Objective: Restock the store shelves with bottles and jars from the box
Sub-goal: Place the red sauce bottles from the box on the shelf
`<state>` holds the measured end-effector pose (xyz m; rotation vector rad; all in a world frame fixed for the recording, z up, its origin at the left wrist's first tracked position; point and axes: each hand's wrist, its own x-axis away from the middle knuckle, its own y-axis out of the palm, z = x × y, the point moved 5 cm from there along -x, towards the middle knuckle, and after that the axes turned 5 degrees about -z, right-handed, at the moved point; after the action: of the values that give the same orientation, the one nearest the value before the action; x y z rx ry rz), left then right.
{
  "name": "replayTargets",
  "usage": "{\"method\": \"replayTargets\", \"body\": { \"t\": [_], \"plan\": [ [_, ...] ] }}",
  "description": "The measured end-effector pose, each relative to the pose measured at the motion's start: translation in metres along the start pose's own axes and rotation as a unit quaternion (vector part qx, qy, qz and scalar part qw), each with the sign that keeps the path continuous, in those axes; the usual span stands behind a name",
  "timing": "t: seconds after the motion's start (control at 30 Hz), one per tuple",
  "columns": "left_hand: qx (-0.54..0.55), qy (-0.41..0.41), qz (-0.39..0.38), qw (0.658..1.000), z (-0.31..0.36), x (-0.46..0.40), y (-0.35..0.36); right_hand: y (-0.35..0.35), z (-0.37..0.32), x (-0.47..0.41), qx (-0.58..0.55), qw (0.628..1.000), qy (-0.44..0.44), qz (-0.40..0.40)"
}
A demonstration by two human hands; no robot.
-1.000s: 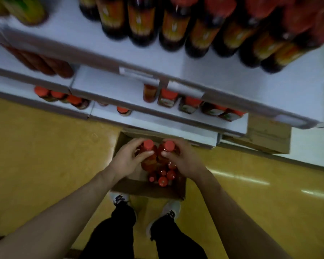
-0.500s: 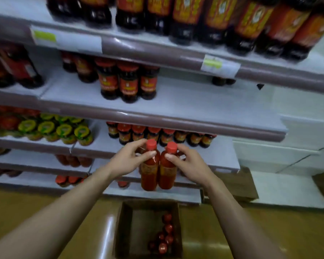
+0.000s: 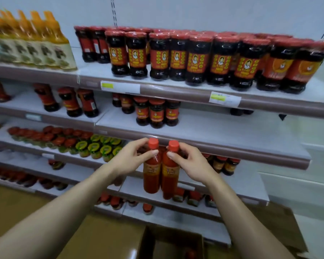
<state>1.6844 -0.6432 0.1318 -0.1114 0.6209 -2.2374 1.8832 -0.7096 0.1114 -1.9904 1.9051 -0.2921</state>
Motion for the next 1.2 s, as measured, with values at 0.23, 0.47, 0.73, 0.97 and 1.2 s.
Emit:
{"method": "replayTargets", "body": {
  "t": [0.23,0.47,0.73,0.97,1.2],
  "plan": [
    [0.0,0.025,-0.017,1.0,-0.03,0.009,-0.058,0.051,-0.029,-0.03,0.033,0.999,0.002,0.027],
    [0.032,0.019,-0.066,0.997,-0.103,0.006,-0.124,0.126,-0.034,-0.074,0.044,0.995,0.038,0.085],
    [0.01,-0.011,-0.088,0.996,-0.211,-0.006,-0.117,0.183,0.045,-0.099,0.023,0.989,0.108,0.097],
    [0.008,-0.009,-0.086,0.996,-0.375,-0.014,-0.029,0.241,0.226,-0.107,0.017,0.99,0.096,0.102],
    [-0.01,-0.007,-0.067,0.998,-0.556,-0.015,0.07,0.305,0.435,-0.1,0.001,0.985,0.107,0.133]
  ]
}}
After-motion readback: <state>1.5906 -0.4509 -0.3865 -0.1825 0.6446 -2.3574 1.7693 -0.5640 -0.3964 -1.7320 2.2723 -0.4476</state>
